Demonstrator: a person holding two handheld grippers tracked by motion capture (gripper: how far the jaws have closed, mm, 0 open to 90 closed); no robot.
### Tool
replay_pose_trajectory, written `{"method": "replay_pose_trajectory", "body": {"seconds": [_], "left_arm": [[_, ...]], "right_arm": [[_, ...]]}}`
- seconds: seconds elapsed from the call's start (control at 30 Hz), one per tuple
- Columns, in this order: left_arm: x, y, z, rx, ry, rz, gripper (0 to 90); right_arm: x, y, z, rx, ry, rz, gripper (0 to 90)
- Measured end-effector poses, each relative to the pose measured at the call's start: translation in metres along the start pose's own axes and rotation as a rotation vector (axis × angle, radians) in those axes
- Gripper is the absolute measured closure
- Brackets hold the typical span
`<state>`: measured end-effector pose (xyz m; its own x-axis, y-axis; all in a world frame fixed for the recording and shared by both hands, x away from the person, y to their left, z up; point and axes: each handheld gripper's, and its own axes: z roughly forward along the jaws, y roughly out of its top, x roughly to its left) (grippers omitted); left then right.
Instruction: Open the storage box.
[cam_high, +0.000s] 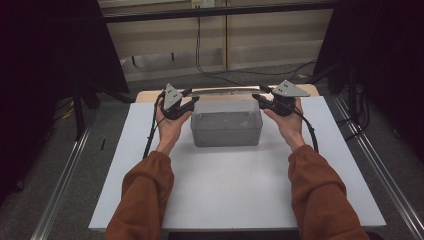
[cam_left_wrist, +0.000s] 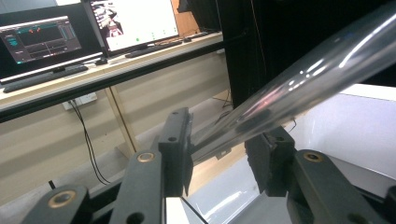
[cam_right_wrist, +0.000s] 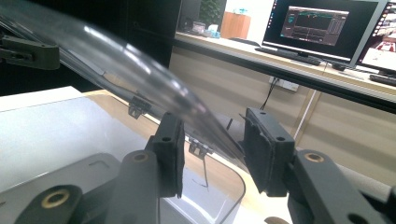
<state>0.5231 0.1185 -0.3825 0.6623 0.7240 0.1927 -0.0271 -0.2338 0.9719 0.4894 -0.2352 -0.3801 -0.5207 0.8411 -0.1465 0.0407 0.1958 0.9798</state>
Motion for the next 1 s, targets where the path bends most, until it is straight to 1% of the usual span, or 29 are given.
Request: {"method": "replay_pose_trajectory", "body": {"seconds": [0.03,0.07,0.13,0.17,0.27,0.3,0.43,0.5,0.57,0.6,0.73,0.77,0.83,0.87,0.97,1.0], "left_arm": [[0.001,0.001,0.000,0.003,0.000,0.006,62.1],[0.001,0.001,0.000,0.007,-0.001,0.001,62.2],[0.002,0.001,0.001,0.004,-0.001,-0.024,61.9],[0.003,0.001,0.001,0.001,-0.001,-0.028,61.5],[0.004,0.001,0.002,0.007,0.002,-0.026,61.8],[0.004,0.001,0.003,0.004,0.002,-0.033,61.9],[0.007,0.002,0.005,0.011,0.006,-0.030,61.9],[0.008,0.002,0.008,0.015,0.006,-0.029,61.8],[0.009,0.002,0.010,0.026,0.007,-0.020,61.7],[0.010,0.002,0.011,0.029,0.003,-0.020,61.8],[0.014,0.002,0.014,0.035,0.012,-0.014,62.6],[0.015,0.002,0.015,0.034,0.013,-0.022,62.6],[0.017,0.000,0.016,0.042,0.016,-0.024,63.8],[0.018,-0.001,0.018,0.034,0.024,-0.033,64.6],[0.020,-0.003,0.021,0.042,0.018,-0.031,64.8],[0.020,-0.004,0.023,0.045,0.017,-0.024,64.8]], "right_arm": [[-0.001,0.000,0.001,0.003,0.001,-0.005,58.9],[-0.001,0.001,0.002,0.003,0.005,-0.005,59.1],[-0.001,0.001,0.004,0.001,0.008,-0.006,59.7],[-0.001,0.000,0.005,-0.002,0.011,-0.007,59.8],[-0.004,-0.002,0.007,-0.006,0.010,0.003,61.1],[-0.005,-0.002,0.007,-0.009,0.013,0.007,61.4],[-0.008,-0.002,0.007,-0.022,0.016,0.020,62.8],[-0.009,-0.001,0.008,-0.020,0.021,0.027,62.9],[-0.011,-0.001,0.009,-0.028,0.028,0.051,62.9],[-0.012,-0.001,0.010,-0.031,0.028,0.055,62.9],[-0.013,0.002,0.011,-0.029,0.028,0.054,64.0],[-0.014,0.003,0.012,-0.025,0.029,0.051,64.4],[-0.015,0.004,0.013,-0.030,0.027,0.058,65.0],[-0.016,0.004,0.013,-0.031,0.027,0.059,65.1],[-0.018,0.005,0.015,-0.032,0.028,0.059,65.7],[-0.018,0.006,0.015,-0.032,0.026,0.063,65.9]]}}
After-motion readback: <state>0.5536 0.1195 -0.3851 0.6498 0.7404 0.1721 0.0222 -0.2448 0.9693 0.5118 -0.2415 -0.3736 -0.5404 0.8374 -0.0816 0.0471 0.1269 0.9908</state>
